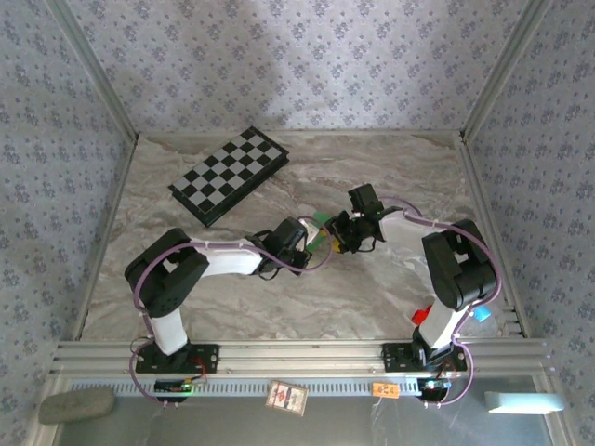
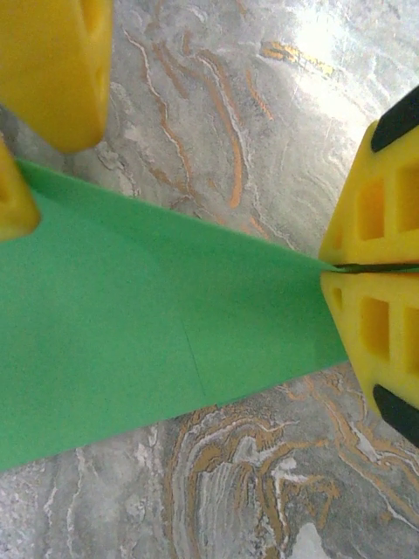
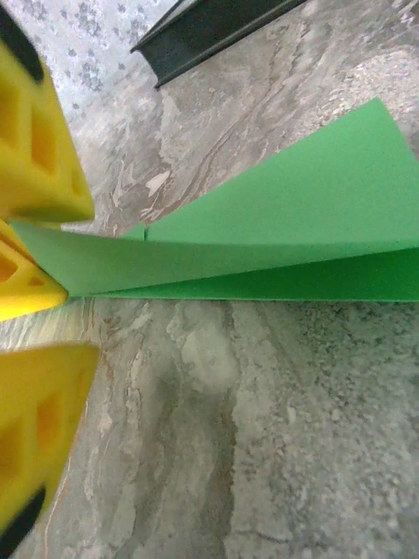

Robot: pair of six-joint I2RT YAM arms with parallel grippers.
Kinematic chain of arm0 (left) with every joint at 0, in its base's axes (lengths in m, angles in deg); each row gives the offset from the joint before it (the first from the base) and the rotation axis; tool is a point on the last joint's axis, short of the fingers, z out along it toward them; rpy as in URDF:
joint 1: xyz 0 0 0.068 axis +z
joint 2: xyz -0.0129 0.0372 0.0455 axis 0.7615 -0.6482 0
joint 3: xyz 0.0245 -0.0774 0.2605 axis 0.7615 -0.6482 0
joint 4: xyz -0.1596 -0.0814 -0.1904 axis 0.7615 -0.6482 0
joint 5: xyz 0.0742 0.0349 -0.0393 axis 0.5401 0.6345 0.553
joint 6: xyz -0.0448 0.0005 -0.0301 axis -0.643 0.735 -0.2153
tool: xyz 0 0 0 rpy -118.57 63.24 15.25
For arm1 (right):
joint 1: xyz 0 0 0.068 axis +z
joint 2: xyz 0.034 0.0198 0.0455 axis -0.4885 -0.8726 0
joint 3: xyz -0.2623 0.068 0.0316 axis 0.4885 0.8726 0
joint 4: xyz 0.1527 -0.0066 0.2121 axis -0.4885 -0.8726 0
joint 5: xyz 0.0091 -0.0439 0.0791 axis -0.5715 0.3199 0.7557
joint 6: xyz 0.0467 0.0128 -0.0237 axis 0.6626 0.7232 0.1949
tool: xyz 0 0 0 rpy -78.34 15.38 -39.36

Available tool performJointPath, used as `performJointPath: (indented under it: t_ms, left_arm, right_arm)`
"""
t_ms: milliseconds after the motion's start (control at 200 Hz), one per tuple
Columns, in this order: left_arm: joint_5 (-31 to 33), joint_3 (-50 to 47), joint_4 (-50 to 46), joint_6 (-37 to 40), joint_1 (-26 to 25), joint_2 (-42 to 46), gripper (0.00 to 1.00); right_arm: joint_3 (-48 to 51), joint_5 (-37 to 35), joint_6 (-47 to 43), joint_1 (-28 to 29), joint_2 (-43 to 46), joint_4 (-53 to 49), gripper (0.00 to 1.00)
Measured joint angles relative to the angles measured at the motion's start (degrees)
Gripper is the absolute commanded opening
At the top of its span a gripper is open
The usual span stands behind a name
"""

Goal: Fold a paper plane with a square sheet of paper (pick it up from the middle)
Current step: Fold the wing for the fifth time at the center of the table.

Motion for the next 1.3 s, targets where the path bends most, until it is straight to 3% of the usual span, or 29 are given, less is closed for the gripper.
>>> performJointPath:
  t_ms: [190, 510, 1029, 1299]
  left_arm:
    - [-2.9, 0.0, 0.0, -1.8, 1.2, 0.0, 0.02]
    - [-11.7, 0.4, -1.0, -7.6, 5.3, 0.0, 0.0]
    - [-23.4, -2.1, 6.2, -22.4, 11.0, -0.4, 0.0]
    - [-27.2, -5.6, 12.5, -28.9, 12.6, -1.9, 0.0]
  right_arm:
    - [-0.9, -1.0, -3.1, -1.6, 1.9, -2.1, 0.66]
    - [-0.9, -1.5, -9.4, -5.5, 4.7, -1.9, 0.66]
    - [6.8, 7.1, -22.1, -6.7, 5.4, 15.5, 0.51]
    - [6.9, 12.8, -25.2, -5.0, 0.3, 24.5, 0.44]
